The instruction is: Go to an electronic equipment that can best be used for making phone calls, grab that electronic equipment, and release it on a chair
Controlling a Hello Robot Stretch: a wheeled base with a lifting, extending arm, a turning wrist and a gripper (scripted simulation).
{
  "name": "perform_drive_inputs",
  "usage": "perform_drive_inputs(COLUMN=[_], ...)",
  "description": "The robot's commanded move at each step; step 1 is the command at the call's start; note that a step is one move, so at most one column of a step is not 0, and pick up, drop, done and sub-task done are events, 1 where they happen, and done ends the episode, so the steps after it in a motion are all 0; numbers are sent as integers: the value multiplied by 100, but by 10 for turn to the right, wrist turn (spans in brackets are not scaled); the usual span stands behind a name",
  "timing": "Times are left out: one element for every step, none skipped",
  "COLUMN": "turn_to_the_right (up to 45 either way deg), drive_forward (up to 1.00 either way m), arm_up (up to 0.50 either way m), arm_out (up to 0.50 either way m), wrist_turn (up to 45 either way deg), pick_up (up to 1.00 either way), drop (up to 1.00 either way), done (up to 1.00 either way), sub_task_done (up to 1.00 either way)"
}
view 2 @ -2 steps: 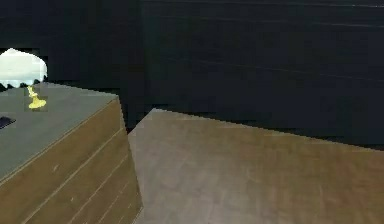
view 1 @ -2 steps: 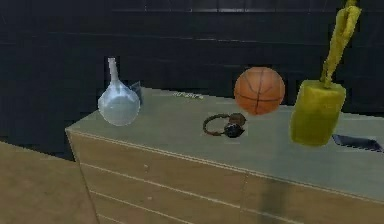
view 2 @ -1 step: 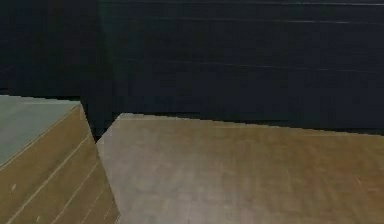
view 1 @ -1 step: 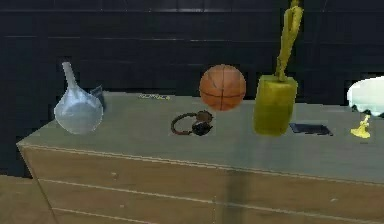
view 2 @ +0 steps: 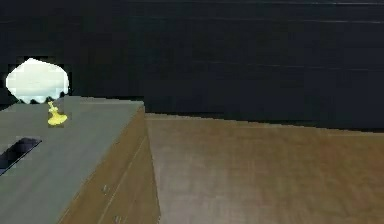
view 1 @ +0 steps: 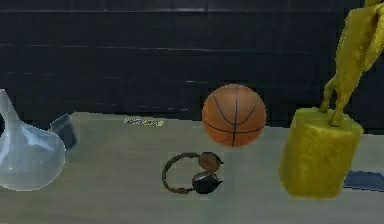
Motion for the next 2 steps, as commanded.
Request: perform_drive_inputs(turn_to_the_right=[-390, 0], drive_forward=[0, 0], arm_up=[0, 50], arm_out=[0, 0], wrist_turn=[0, 0], pick_up=[0, 0], drop=[0, 0], done=[0, 0], sub_task_done=[0, 0])
